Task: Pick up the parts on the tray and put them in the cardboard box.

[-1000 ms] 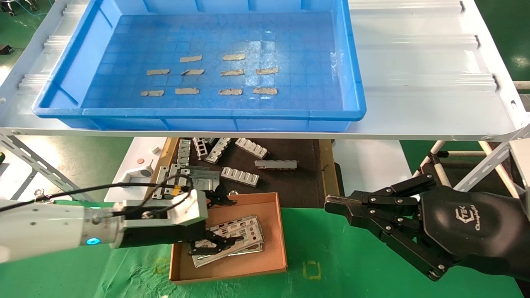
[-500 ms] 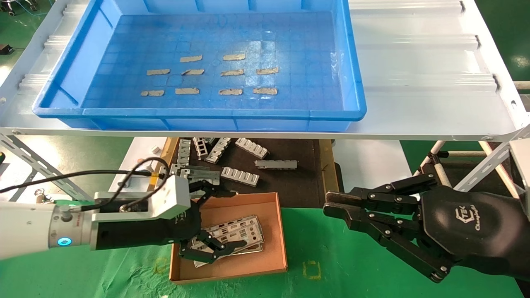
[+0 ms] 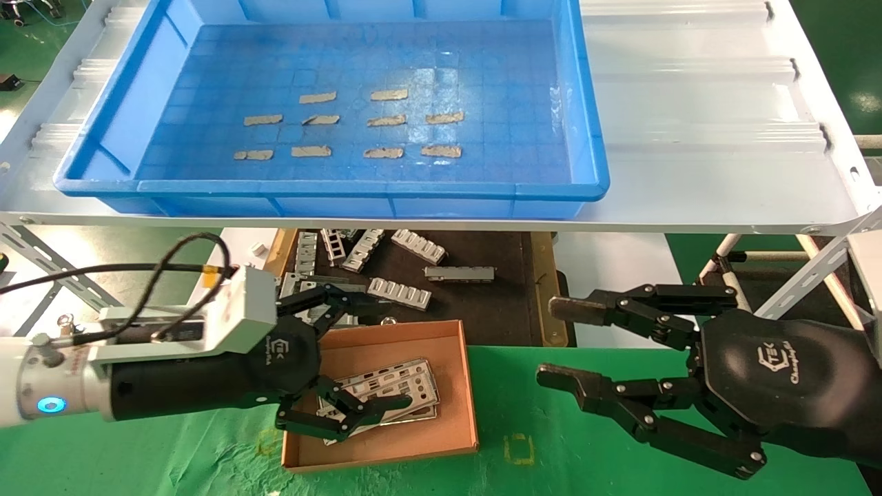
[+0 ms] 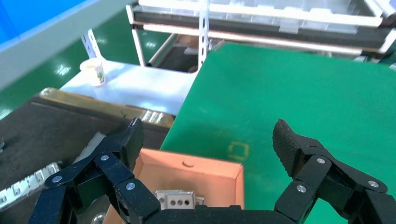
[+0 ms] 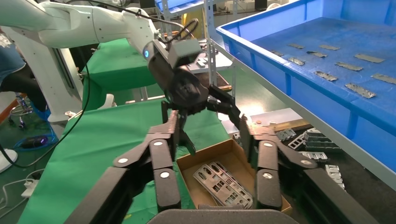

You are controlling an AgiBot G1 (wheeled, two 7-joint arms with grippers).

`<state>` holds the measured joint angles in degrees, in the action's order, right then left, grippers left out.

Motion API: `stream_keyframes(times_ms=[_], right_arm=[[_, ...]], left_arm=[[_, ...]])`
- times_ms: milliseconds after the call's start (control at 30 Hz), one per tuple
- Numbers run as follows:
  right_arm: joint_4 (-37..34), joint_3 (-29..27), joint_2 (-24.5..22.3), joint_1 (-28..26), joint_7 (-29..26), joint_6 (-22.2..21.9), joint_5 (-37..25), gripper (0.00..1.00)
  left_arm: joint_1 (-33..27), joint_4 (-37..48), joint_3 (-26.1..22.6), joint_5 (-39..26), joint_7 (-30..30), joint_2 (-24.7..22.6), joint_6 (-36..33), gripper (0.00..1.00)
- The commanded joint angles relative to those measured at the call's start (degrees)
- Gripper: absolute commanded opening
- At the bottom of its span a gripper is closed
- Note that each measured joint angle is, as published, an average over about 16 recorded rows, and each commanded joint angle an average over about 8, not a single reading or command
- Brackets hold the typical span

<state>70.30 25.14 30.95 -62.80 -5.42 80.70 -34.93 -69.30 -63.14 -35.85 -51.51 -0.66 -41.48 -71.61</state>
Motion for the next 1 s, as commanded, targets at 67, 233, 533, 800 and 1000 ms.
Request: stream_keyframes(times_ms=[67,233,533,800,1000], right_arm=[[0.00,0.00,0.00,0.00,0.00,0.00,0.00,1.00],[0.00,0.00,0.00,0.00,0.00,0.00,0.00,1.00],[0.00,0.00,0.00,0.00,0.00,0.00,0.00,1.00],[0.00,0.00,0.00,0.00,0.00,0.00,0.00,1.00],[0.00,0.00,0.00,0.00,0.00,0.00,0.00,1.00]], left_arm=[[0.71,-0.95,1.81,0.88,1.04,0.59,-1.28,1.00],[1.86,-2.51,4.76,2.32,2.74,1.55,-3.38,1.00],[3.95,-5.33,10.12,4.92,5.82,3.30,-7.19,1.00],[5.81,-7.84,14.89,7.25,8.57,4.85,-10.58,1.00],[7.15,-9.65,18.33,8.92,10.55,5.97,-13.02,1.00]])
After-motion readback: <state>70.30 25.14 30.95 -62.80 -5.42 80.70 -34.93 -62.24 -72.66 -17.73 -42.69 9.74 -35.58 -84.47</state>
